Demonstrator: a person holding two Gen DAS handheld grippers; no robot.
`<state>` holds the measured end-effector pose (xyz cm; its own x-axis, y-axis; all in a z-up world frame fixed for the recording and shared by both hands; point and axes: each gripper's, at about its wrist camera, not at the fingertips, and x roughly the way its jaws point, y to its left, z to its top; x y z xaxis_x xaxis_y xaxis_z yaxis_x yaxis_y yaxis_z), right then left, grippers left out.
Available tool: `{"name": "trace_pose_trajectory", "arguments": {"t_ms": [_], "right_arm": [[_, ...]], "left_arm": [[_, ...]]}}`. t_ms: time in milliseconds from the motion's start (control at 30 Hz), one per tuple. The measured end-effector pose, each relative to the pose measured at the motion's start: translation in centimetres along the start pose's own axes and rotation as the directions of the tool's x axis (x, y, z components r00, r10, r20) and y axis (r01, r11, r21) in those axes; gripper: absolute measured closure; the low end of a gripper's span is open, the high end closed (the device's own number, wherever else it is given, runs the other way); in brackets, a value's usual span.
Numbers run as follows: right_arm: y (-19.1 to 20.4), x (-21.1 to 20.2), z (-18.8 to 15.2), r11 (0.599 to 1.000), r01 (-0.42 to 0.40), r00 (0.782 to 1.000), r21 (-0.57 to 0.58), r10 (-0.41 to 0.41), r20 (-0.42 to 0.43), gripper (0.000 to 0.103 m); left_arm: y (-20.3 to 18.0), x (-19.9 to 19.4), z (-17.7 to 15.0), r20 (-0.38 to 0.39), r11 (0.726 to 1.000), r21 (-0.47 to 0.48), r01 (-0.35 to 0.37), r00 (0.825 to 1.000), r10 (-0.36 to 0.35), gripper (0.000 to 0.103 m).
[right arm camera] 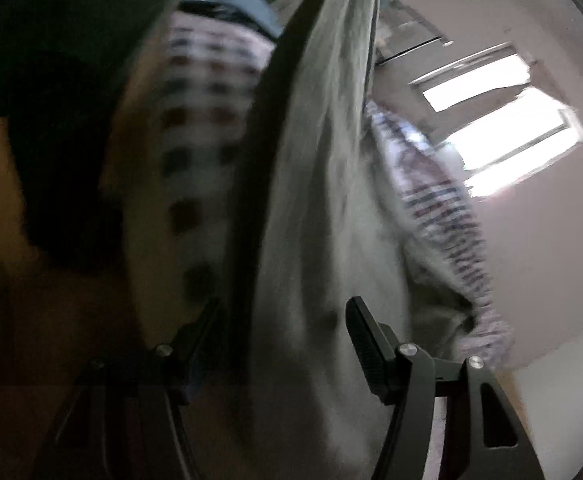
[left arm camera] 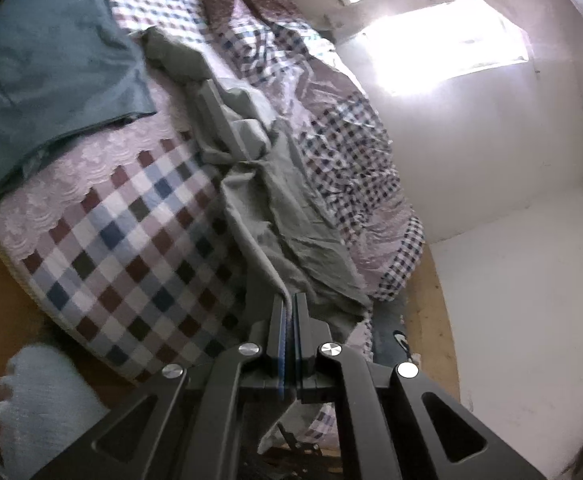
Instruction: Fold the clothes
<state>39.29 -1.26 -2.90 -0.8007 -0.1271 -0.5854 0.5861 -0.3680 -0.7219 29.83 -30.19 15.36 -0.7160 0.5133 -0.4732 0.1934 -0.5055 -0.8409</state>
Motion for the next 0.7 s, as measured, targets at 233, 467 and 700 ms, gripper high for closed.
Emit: {"name": "trace_pose_trajectory", "arguments": {"t_ms": [233,467,700], "right_arm": [[-7.7,-1.6,-8.2,0.828,-0.315,0.912,0.463,0.399,-0.094,0.038],[-13.8,-0.2,-19.8,0.304,-0.300,0.826,0.904,0.558,0.087,0.038],[-13.4,1.6,-22.5,0.164,-0.341,0.801,0.926,0.566,0.195,0.044]], "left_arm": [[0.5,0.8,-0.2,-0.008,1.000,0.012,-0.019,1.000,0.019,0.102],[0.3,1.4,-0.3,-0.008,1.000,0.004,-0.020,1.000,0.020,0.102],[0.0,1.3,-0.2,0.010,0.999,0.008,-0.032,0.999,0.032,0.102]]}}
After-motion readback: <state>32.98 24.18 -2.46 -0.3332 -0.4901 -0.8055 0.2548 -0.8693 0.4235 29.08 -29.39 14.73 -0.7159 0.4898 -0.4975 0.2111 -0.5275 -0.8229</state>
